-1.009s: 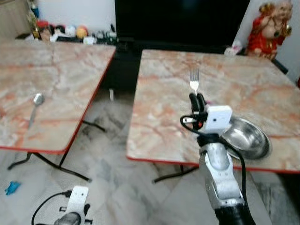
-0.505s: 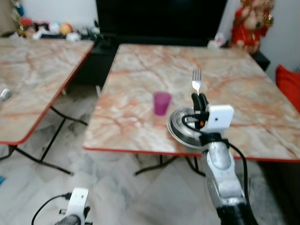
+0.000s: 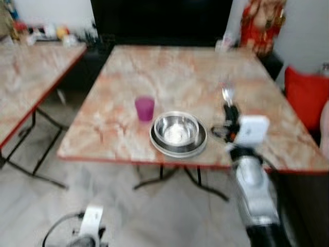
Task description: Setting the table
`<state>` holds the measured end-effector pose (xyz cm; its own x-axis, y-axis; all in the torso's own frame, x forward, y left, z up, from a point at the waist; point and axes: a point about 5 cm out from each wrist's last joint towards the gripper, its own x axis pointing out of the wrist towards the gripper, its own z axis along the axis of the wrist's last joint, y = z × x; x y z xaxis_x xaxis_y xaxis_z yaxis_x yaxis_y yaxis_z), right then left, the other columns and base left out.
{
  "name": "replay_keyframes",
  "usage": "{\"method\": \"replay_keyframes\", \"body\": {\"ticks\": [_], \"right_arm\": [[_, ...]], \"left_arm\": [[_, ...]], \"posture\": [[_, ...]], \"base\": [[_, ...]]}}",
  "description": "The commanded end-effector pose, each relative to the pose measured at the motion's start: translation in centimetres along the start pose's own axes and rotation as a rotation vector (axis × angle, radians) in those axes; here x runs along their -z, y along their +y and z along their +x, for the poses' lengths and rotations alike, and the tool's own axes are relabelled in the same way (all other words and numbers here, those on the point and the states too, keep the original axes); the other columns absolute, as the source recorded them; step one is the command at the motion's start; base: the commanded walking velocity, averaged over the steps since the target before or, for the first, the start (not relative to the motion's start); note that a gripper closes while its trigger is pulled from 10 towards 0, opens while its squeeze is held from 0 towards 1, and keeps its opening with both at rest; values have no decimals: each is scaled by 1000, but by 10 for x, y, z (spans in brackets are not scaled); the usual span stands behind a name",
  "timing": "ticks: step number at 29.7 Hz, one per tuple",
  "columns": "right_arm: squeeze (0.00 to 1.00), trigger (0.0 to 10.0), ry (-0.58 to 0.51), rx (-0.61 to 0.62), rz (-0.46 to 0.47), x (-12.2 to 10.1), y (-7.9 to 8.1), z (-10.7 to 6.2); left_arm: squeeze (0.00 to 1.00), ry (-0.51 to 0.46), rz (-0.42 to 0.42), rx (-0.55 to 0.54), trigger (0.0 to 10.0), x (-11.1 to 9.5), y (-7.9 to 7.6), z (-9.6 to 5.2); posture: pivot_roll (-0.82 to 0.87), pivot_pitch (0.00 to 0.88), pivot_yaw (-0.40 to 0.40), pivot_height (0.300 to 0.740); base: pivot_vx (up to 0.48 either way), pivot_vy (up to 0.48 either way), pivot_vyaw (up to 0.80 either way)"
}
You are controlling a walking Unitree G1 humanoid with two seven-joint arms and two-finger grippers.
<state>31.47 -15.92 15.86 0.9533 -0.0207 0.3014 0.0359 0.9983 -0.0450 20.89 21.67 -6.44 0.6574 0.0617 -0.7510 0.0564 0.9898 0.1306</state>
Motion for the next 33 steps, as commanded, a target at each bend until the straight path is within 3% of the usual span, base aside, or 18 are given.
{"method": "replay_keyframes", "body": {"ticks": [1,8,21,24,33], "right_arm": [[0,10000,-10,-7,5,-3,4,1],[0,10000,-8,2,2,-3,2,2],[0,10000,6,-8,4,-1,7,3],[0,10000,8,-7,5,-1,7,3],[0,10000,18,-5,-2,0,6,3]], "left_arm": [[0,9,-9,-13,10000,2,6,-1],[0,17,-51,-14,10000,3,6,-1],[0,3,-40,-19,10000,2,15,-2],[0,11,-66,-13,10000,2,13,-2],[0,11,-29,-1,10000,2,2,0]], "posture": [[70,0,-21,740],[73,0,-20,740],[78,0,-21,740],[78,0,-21,740],[76,0,-19,740]], "base": [[0,0,0],[0,0,0],[0,74,0],[0,225,0],[0,190,0]]}}
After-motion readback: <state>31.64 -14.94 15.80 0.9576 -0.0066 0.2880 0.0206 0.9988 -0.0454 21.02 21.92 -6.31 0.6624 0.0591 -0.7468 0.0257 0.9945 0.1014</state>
